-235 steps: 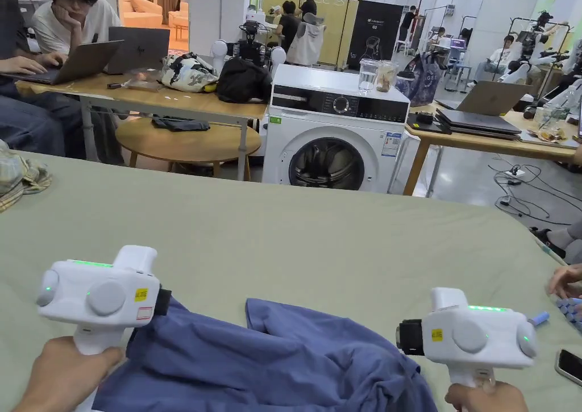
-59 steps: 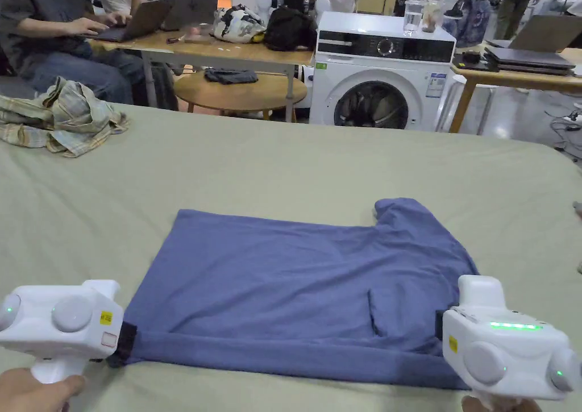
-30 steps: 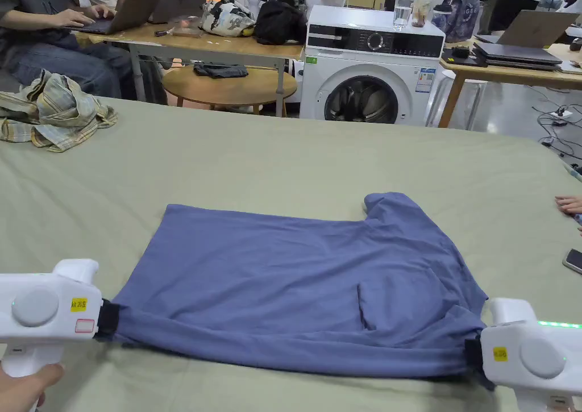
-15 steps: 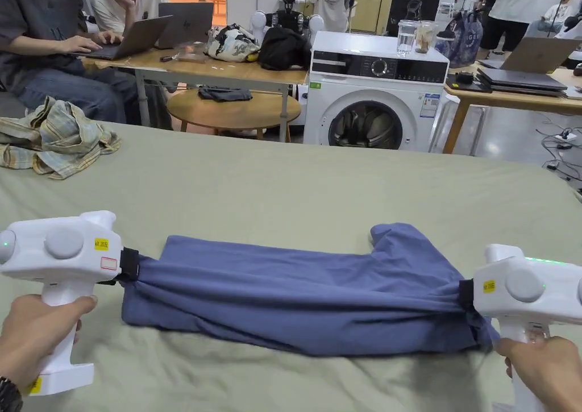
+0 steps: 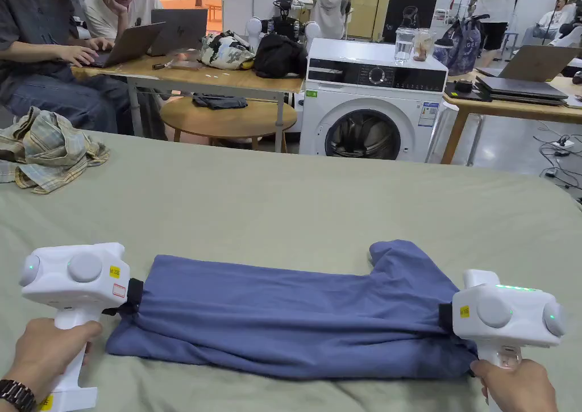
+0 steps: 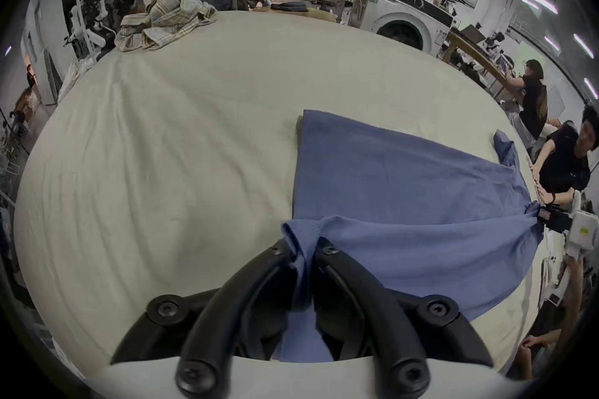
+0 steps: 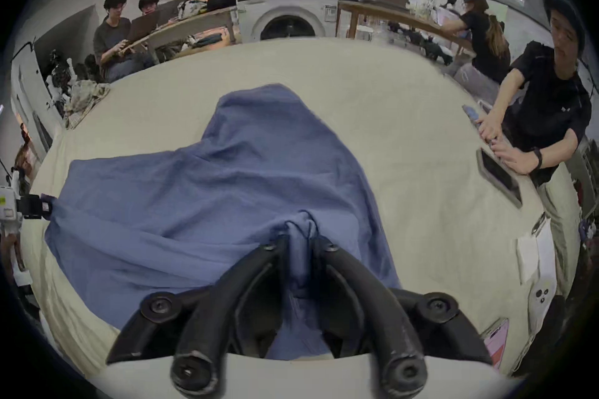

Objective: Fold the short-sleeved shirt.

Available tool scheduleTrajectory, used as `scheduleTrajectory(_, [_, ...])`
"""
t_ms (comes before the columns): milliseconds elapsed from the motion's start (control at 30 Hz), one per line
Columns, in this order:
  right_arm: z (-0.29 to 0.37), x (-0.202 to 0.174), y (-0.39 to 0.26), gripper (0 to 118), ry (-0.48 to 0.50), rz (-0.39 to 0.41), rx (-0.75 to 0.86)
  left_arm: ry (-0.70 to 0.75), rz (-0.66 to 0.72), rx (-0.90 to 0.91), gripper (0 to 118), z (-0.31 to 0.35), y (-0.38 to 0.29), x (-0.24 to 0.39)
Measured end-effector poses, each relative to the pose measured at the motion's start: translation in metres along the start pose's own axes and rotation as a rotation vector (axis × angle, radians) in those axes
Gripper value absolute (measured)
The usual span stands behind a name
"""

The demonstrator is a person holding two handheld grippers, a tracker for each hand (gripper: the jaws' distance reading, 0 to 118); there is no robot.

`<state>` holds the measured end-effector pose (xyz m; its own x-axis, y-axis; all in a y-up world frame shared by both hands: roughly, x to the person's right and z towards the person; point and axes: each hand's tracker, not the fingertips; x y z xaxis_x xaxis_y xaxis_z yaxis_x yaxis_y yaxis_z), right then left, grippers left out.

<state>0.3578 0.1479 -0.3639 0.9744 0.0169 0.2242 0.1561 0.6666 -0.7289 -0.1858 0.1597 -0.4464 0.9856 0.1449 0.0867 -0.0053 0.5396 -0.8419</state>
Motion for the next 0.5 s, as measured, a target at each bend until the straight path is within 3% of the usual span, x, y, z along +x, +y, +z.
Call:
scheduleTrajectory(67, [0.013, -0.002, -0.001, 42, -0.008, 0.005, 0.078, -0.010, 0.012, 0.064, 39, 0.011, -0.003, -0.003])
scheduleTrajectory(100, [0.022, -0.004, -0.002, 46, -0.014, -0.001, 0.120, -0.035, 0.016, 0.089, 41, 0.020, -0.007, -0.002])
scheduleTrajectory(267, [0.059, -0.016, -0.017, 45, 0.015, -0.046, 0.280, -0.087, -0.010, 0.253, 44, 0.058, -0.031, 0.009])
scheduleTrajectory(333, [0.069, -0.024, -0.026, 34, 0.011, -0.037, 0.319, -0.091, -0.031, 0.333, 44, 0.071, -0.044, 0.014])
scheduleTrajectory(367, [0.073, -0.028, -0.030, 10, 0.006, -0.031, 0.330, -0.078, -0.046, 0.352, 42, 0.078, -0.051, 0.019])
scheduleTrajectory(400, [0.077, -0.033, -0.035, 0, 0.009, -0.023, 0.342, -0.061, -0.054, 0.396, 31, 0.085, -0.059, 0.025])
scheduleTrajectory(433, [0.081, -0.037, -0.039, 0, 0.008, -0.028, 0.361, -0.051, -0.070, 0.412, 11, 0.089, -0.064, 0.029])
scheduleTrajectory(467, [0.087, -0.041, -0.044, 0, 0.001, -0.038, 0.389, -0.041, -0.099, 0.432, 0, 0.092, -0.070, 0.030])
scheduleTrajectory(500, [0.091, -0.042, -0.048, 0, 0.006, -0.041, 0.397, -0.016, -0.123, 0.431, 0, 0.093, -0.075, 0.035])
